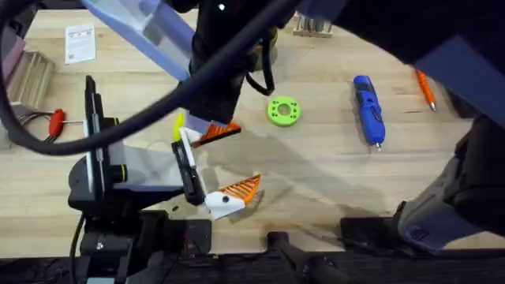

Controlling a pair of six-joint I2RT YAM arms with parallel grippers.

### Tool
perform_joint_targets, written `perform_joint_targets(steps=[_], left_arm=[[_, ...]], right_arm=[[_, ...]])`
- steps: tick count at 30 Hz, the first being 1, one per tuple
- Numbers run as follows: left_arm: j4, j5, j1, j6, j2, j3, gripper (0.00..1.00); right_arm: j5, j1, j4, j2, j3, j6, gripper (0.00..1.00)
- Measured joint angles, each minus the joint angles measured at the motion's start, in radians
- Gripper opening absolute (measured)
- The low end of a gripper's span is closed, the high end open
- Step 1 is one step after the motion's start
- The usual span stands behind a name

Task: Pick up the gripper from the table and insert it into the empty holder that is missing its gripper. Then pick up a screw, insert it into the mounting hole, and use the screwdriver to tighten it. Finally, clean up the table by picking up the vegetable and placing it into the bucket.

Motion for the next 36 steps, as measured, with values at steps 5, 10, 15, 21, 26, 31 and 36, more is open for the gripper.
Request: perform_joint_targets(steps=[5,10,15,21,26,31,36], left_arm=[[0.000,0.000,0.000,0.000,0.000,0.000,0.986],[0.000,0.000,0.000,0.000,0.000,0.000,0.985],[0.000,0.000,0.000,0.000,0.000,0.000,0.985],[0.000,0.000,0.000,0.000,0.000,0.000,0.985],[0.000,0.000,0.000,0.000,0.000,0.000,0.985],[0.000,0.000,0.000,-0.002,0.000,0.000,0.987],[-0.001,0.000,0.000,-0.004,0.000,0.000,0.986]], right_arm=[[0.000,0.000,0.000,0.000,0.000,0.000,0.006],[0.000,0.000,0.000,0.000,0.000,0.000,0.006],[0.000,0.000,0.000,0.002,0.000,0.000,0.006],[0.000,0.000,0.000,0.007,0.000,0.000,0.006],[0.000,0.001,0.000,0.014,0.000,0.000,0.006],[-0.004,0.001,0.004,0.027,0.000,0.000,0.006],[-0.007,0.001,0.005,0.035,0.000,0.000,0.006]])
